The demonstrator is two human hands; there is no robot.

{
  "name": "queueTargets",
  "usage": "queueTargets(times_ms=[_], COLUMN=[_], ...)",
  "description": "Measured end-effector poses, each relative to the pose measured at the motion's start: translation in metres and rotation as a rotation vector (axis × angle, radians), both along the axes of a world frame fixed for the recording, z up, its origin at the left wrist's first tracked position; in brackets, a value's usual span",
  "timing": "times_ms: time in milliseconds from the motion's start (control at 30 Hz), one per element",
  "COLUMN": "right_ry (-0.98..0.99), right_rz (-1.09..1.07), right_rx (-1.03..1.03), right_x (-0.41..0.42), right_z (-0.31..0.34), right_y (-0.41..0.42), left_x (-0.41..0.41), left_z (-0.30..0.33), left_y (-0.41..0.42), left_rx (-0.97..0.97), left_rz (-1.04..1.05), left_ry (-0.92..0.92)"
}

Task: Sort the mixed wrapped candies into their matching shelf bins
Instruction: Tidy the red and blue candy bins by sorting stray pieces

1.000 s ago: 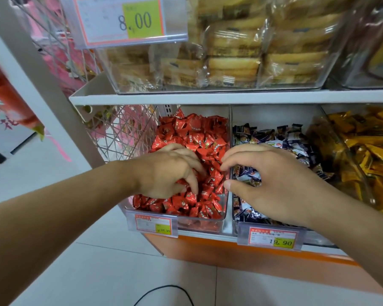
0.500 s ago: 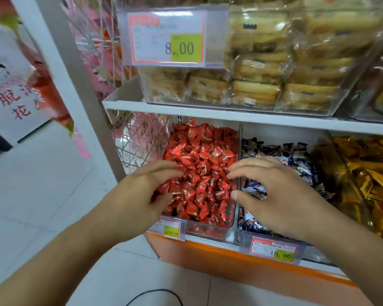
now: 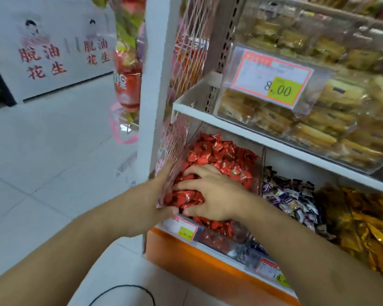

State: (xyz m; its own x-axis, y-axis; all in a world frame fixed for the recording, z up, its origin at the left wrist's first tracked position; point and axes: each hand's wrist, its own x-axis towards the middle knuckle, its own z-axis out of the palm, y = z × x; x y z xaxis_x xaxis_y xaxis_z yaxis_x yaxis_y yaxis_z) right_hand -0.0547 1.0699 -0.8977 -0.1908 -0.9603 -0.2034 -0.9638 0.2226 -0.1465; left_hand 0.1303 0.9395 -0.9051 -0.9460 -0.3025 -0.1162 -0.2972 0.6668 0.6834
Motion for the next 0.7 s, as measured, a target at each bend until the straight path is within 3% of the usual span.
queueTargets(times_ms=[367, 700], right_ry=[0.267, 0.136], right_rz=[-0.005, -0.058], right_rx=[0.140, 0.046], right_x=[-0.030, -0.049], right_z=[0.018, 0.034], right_y=[0.017, 0.032], left_x=[-0.009, -0.012], left_z=[-0.004, 0.006], left_y=[-0.011, -0.010], left_rx=[0.110, 0.124], left_rz=[-0.035, -0.051], left_ry=[-0.065, -0.142])
